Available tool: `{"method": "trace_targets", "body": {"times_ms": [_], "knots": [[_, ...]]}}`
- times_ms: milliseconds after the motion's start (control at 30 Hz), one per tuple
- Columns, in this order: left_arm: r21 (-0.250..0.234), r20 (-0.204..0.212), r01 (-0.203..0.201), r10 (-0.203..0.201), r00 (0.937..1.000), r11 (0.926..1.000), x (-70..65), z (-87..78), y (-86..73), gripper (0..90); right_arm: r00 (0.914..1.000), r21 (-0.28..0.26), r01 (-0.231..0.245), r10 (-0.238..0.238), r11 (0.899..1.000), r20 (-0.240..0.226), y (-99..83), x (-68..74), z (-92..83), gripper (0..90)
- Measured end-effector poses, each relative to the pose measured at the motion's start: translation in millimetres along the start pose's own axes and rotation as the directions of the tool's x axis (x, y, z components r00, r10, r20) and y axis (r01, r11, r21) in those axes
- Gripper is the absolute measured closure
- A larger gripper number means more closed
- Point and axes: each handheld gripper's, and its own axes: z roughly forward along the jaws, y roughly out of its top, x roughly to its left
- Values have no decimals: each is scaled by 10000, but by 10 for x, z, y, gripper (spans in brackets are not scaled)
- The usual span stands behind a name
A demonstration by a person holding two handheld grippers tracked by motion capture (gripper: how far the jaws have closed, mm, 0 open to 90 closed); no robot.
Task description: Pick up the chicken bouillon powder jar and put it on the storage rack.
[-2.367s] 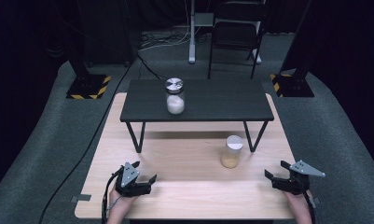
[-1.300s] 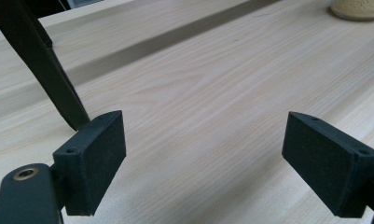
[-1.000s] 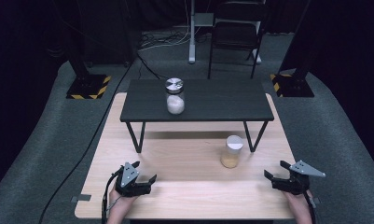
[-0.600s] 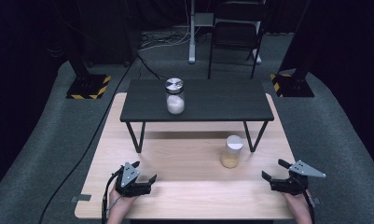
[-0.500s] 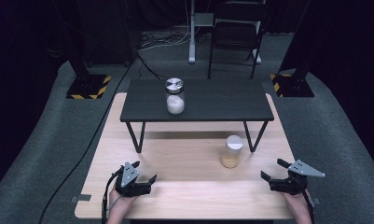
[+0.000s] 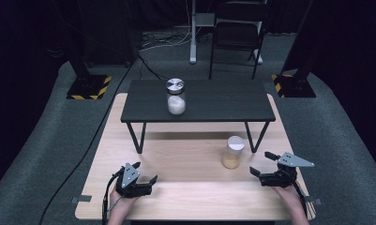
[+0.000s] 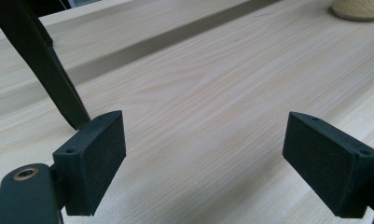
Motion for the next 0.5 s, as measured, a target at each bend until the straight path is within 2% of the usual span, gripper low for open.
{"method": "trace_targets", "body": {"times_ms": [233,500], "knots": [[-3,10,2,-2,10000,10000,1,0,0,132,9989,222,349,-342,9991,-318,167,25,208,37],[5,27,-3,3,10000,10000,5,1,1,133,9980,328,331,-313,9989,-544,258,11,403,59]]}}
